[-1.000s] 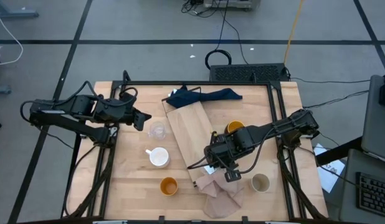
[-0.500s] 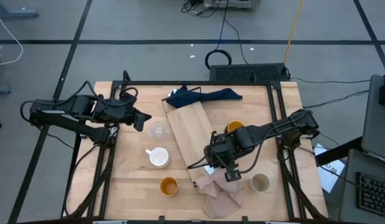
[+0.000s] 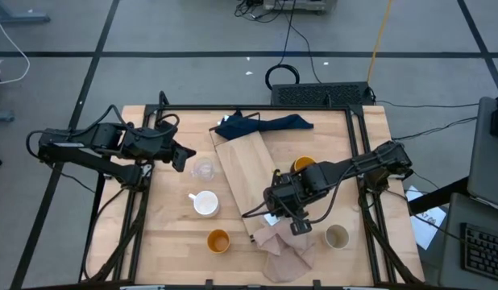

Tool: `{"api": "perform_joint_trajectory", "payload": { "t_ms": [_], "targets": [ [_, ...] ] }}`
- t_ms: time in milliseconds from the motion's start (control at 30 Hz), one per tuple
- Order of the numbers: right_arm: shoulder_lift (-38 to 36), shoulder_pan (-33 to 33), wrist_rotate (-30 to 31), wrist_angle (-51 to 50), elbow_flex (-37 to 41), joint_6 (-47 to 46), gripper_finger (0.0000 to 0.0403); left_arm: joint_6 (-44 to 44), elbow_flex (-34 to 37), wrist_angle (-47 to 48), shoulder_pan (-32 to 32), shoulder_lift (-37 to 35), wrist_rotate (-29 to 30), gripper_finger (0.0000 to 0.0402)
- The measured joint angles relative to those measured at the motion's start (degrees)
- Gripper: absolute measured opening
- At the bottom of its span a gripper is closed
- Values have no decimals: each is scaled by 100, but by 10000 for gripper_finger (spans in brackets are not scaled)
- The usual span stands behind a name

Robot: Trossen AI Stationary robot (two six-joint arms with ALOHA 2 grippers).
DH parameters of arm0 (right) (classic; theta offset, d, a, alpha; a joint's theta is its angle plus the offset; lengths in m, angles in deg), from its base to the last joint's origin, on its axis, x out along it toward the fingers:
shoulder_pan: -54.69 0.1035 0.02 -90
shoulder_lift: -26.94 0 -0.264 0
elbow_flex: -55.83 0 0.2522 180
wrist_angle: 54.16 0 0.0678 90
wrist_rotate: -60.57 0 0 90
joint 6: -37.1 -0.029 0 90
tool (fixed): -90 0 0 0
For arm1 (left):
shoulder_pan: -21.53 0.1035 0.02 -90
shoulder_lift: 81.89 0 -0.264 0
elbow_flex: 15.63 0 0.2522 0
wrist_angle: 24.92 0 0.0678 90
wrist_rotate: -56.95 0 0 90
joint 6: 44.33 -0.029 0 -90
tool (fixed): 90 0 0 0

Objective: Stack small to large cups/mugs on shelf
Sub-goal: Put the blue cup on the shelf

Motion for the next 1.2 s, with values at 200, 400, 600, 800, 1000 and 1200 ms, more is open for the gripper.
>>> {"api": "perform_joint_trajectory", "payload": {
  "t_ms": [200,400,600,800,1000,1200],
  "targets": [
    [0,-23,13,49,0,118,0,-16,0,0,-1,0,29,15],
    [0,-23,24,194,2,183,0,-34,0,0,1,0,42,15],
    [7,-23,34,593,0,432,0,-42,0,0,-1,0,49,15],
    [7,-34,-32,636,0,529,0,-8,0,0,-1,0,48,15],
    [4,-105,-116,295,0,408,0,43,0,0,1,0,-42,15],
    [-17,-173,-149,31,0,235,0,167,0,-85,1,9,-151,15]
  ]
}}
